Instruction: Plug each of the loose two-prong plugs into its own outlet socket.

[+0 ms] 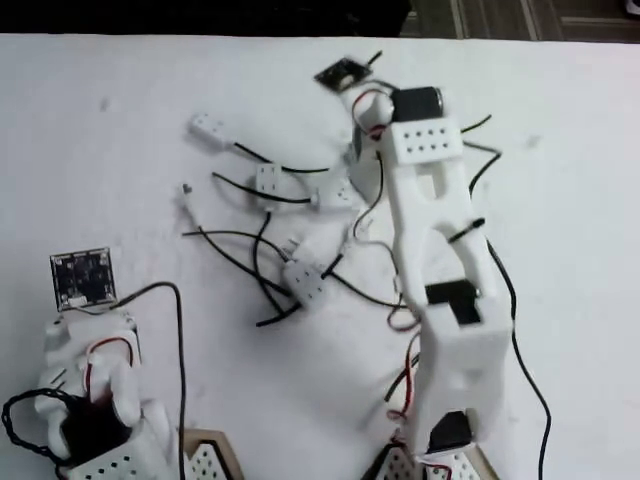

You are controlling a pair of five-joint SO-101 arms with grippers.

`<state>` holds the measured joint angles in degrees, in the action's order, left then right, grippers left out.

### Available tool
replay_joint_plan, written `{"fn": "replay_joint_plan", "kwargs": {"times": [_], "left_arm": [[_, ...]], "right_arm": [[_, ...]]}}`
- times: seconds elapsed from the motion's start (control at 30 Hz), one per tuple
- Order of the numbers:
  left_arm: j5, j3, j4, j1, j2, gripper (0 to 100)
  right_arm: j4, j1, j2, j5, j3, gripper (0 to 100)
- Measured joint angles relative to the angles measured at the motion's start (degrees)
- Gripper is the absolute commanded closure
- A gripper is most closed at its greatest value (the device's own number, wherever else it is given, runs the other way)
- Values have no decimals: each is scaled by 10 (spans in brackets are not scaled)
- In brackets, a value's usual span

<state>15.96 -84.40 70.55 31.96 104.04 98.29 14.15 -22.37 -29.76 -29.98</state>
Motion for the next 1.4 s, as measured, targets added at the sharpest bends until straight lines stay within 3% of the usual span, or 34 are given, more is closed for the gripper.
{"fn": "replay_joint_plan", "kwargs": {"times": [0.13, 0.4, 0.7, 0.87, 0.97, 1.1, 1.4], "left_arm": [[0, 0, 0, 0, 0, 977], [0, 0, 0, 0, 0, 977], [0, 0, 0, 0, 0, 977], [0, 0, 0, 0, 0, 977], [0, 0, 0, 0, 0, 977], [0, 0, 0, 0, 0, 977], [0, -5, 0, 0, -1, 977]], "right_arm": [[-21, 52, 98, 0, 171, 850], [-201, 113, 166, 0, 453, 851], [-345, 121, 167, 0, 575, 855], [-428, 120, 181, 0, 636, 992], [-469, 111, 191, -1, 658, 986], [-462, 84, 201, 8, 658, 982], [-376, 2, 321, 156, 649, 982]]}}
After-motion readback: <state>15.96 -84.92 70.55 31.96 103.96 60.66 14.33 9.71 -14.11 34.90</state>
